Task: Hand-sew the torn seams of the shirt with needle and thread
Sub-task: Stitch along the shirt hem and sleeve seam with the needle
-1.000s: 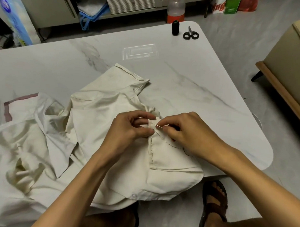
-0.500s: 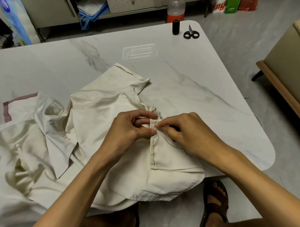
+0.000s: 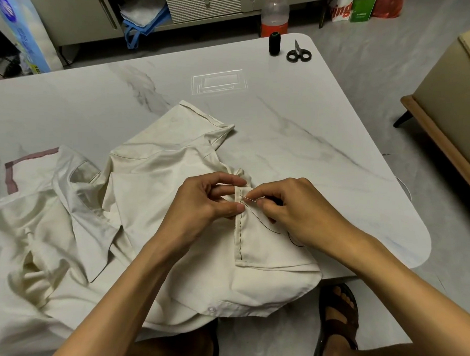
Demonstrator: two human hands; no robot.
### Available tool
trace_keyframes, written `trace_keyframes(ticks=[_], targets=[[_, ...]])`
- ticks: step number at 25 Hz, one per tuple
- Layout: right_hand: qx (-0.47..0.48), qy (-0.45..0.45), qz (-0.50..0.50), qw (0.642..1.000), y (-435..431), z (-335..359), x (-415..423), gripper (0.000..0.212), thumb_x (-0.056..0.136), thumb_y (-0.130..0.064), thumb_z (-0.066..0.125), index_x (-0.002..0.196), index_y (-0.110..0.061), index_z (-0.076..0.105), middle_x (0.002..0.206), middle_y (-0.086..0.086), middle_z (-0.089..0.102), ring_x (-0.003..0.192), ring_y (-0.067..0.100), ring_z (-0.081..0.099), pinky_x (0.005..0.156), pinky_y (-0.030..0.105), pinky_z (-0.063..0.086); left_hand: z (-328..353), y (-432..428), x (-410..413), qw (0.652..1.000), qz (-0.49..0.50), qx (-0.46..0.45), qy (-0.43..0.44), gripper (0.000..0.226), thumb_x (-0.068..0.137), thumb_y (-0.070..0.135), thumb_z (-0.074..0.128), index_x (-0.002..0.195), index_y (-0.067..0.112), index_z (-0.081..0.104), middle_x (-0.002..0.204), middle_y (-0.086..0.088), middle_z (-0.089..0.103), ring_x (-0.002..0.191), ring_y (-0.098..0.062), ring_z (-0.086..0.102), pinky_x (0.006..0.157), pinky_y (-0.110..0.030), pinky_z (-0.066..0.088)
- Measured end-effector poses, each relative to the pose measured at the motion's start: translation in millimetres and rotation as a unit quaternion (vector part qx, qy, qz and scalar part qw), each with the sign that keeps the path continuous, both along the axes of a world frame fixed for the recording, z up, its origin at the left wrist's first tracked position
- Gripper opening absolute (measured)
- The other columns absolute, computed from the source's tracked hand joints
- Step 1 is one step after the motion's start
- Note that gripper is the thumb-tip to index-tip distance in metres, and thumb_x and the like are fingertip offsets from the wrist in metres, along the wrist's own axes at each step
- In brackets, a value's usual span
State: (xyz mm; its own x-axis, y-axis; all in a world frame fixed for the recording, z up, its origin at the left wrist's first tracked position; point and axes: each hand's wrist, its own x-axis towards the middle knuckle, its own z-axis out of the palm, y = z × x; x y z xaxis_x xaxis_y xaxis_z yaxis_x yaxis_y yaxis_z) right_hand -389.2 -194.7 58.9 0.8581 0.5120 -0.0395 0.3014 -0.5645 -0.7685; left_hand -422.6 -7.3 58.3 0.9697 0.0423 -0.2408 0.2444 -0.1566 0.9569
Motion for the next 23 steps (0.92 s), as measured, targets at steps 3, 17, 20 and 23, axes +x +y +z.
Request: trace_keyframes(ticks=[3,17,20,23], targets=[[-0.007,0.0,0.001,1.0,-0.2,-0.3,-0.8,0.025,0.096,-0.016,0.056,0.107,-0.026,0.075,0.048,-0.031,0.051,0.056,-0.005,0.053,0.057,0.011,0.037,-0.2,-0.1,0.3,1.0,-0.007,0.004,0.004,0.037,0.075,-0.01,0.079,0.103,0.013,0.074,0.096,-0.006,0.077,0.07,-0.019,0.068,0.07,-0.026,0.057],[-0.1,-0.14,0.063,0.983,0.2,-4.8,0.1,0.023,0.096,-0.024,0.051,0.099,-0.022,0.074,0.091,0.004,0.074,0.087,0.025,0.067,0.074,0.041,0.05,-1.1,-13.0,0.6,0.996,-0.028,0.081,-0.013,0.039,0.074,-0.009,0.079,0.105,0.013,0.075,0.089,0.002,0.077,0.064,-0.015,0.069,0.073,-0.033,0.061],[-0.107,-0.143,0.061,0.982,-0.3,-7.1,0.2,0.023,0.097,-0.022,0.05,0.1,-0.024,0.073,0.092,0.004,0.074,0.086,0.025,0.068,0.073,0.041,0.052,-2.1,-14.9,1.4,0.996,-0.032,0.081,-0.011,0.039,0.074,-0.01,0.078,0.106,0.013,0.075,0.092,0.0,0.078,0.065,-0.018,0.069,0.073,-0.035,0.06],[-0.116,-0.15,0.062,0.98,0.4,-9.7,-0.4,0.022,0.096,-0.018,0.051,0.101,-0.025,0.071,0.092,0.005,0.073,0.085,0.026,0.067,0.072,0.042,0.052,-3.4,-16.6,1.9,0.996,-0.036,0.075,-0.006,0.04,0.074,-0.011,0.077,0.107,0.013,0.074,0.094,0.0,0.078,0.066,-0.021,0.069,0.076,-0.038,0.061]])
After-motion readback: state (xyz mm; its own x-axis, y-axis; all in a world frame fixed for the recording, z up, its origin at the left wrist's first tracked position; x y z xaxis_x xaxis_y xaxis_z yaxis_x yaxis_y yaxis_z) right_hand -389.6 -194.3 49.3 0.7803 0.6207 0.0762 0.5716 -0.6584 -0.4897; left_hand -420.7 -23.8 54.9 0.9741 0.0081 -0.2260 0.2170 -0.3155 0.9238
